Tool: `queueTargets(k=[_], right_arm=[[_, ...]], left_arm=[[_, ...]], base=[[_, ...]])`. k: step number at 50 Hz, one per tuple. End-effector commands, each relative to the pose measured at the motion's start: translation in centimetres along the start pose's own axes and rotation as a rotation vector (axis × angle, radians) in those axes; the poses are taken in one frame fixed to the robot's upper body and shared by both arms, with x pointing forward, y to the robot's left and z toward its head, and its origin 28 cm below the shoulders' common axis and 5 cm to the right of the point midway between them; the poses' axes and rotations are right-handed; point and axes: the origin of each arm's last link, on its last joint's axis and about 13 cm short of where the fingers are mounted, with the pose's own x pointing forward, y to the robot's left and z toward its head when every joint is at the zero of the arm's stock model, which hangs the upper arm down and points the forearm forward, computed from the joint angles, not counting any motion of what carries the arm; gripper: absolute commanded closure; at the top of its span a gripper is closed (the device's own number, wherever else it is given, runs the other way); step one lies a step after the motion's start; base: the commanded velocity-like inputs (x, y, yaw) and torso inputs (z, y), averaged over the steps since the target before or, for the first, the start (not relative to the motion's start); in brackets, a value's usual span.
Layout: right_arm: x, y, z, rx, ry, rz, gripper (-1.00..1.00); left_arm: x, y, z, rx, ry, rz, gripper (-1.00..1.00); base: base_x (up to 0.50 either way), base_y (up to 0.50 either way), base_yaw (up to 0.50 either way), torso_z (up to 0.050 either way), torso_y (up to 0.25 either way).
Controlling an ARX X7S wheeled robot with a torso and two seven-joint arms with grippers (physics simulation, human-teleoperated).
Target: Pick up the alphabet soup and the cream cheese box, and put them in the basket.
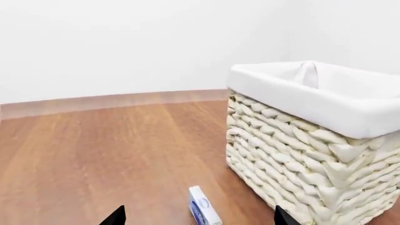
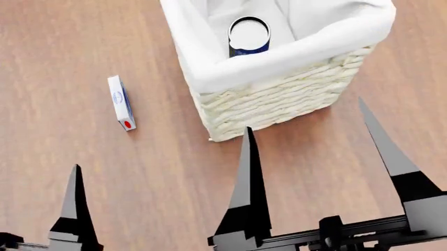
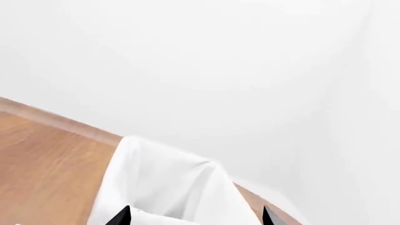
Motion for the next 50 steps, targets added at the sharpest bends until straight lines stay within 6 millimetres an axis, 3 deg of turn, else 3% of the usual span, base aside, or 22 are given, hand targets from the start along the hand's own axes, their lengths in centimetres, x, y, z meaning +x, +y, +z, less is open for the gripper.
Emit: queueTargets(k=[1, 10, 12, 34, 50], right_arm=[[-0.8, 0.7, -1.0, 0.035, 0.046, -0.003, -1.00], [-1.0, 0.8, -1.2, 0.036, 0.065, 0.004, -1.00], [-1.1, 0.9, -1.2, 0.033, 0.066, 0.005, -1.00], [-1.2, 0.8, -1.3, 0.021, 0.102, 0.019, -1.00], [-1.4, 0.8, -1.8, 0.027, 0.127, 0.010, -1.00]], left_arm=[[3.2, -0.1, -2.0, -0.002, 0.043, -0.003, -1.00], [6.9, 0.0, -2.7, 0.035, 0.051, -0.009, -1.00], [7.6, 0.1, -2.9, 0.111, 0.076, 0.009, -1.00], [12.3, -0.1, -4.8, 0.054, 0.177, -0.040, -1.00], [16.5, -0.3, -7.5, 0.058, 0.241, -0.042, -1.00]], base=[[0.00, 0.00, 0.00, 0.000, 0.000], [0.00, 0.00, 0.00, 0.000, 0.000], [0.00, 0.00, 0.00, 0.000, 0.000], [0.00, 0.00, 0.00, 0.000, 0.000], [0.00, 0.00, 0.00, 0.000, 0.000]])
